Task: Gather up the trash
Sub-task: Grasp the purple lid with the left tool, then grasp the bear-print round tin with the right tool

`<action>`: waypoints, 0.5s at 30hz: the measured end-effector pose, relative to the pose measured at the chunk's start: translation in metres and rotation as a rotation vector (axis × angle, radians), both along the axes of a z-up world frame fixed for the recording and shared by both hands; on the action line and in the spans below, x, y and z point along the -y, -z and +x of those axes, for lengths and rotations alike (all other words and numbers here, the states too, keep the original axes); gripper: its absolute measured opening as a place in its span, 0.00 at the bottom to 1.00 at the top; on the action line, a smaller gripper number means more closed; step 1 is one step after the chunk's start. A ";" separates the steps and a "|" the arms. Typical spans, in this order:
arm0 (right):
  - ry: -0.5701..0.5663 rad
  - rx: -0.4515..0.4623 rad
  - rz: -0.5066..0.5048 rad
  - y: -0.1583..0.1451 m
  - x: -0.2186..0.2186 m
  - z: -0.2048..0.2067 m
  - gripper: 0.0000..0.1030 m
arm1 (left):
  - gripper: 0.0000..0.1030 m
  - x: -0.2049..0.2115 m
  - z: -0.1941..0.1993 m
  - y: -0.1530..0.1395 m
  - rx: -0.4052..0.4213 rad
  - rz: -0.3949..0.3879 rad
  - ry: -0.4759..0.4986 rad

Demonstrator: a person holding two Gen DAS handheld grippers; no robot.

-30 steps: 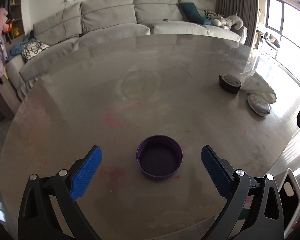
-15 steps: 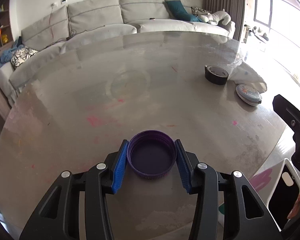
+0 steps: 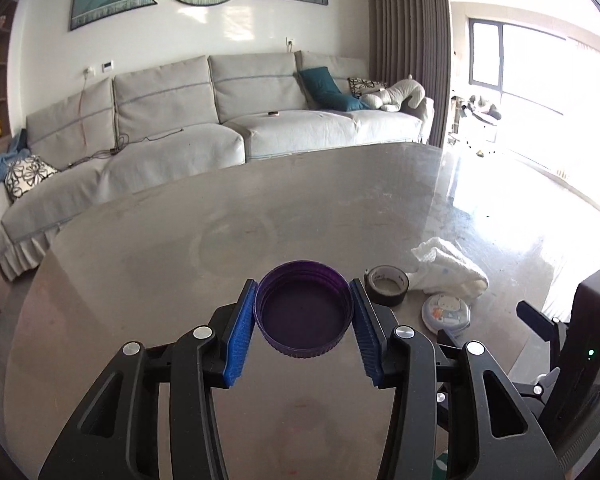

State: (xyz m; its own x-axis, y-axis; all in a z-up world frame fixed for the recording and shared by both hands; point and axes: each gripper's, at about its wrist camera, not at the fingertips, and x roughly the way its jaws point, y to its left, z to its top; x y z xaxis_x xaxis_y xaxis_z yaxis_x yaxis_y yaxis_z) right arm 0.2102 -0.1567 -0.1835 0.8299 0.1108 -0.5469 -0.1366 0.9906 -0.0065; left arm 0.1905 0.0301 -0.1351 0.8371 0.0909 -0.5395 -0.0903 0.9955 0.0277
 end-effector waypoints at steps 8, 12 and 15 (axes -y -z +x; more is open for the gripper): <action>0.025 -0.106 0.038 0.030 -0.005 0.029 0.87 | 0.44 -0.001 0.004 0.012 -0.040 -0.027 0.014; 0.012 -0.091 0.021 0.033 -0.011 0.030 0.64 | 0.44 -0.003 0.004 0.011 -0.032 -0.031 0.014; -0.022 -0.090 0.052 0.032 -0.007 0.029 0.58 | 0.44 -0.002 0.005 0.014 -0.042 -0.031 0.020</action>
State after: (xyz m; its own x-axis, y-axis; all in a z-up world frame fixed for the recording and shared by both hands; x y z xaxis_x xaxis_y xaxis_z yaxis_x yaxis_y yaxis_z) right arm 0.2392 -0.1492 -0.2150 0.7750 0.1582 -0.6119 -0.1558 0.9861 0.0576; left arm 0.1952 0.0322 -0.1494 0.8153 0.0566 -0.5762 -0.0695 0.9976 -0.0004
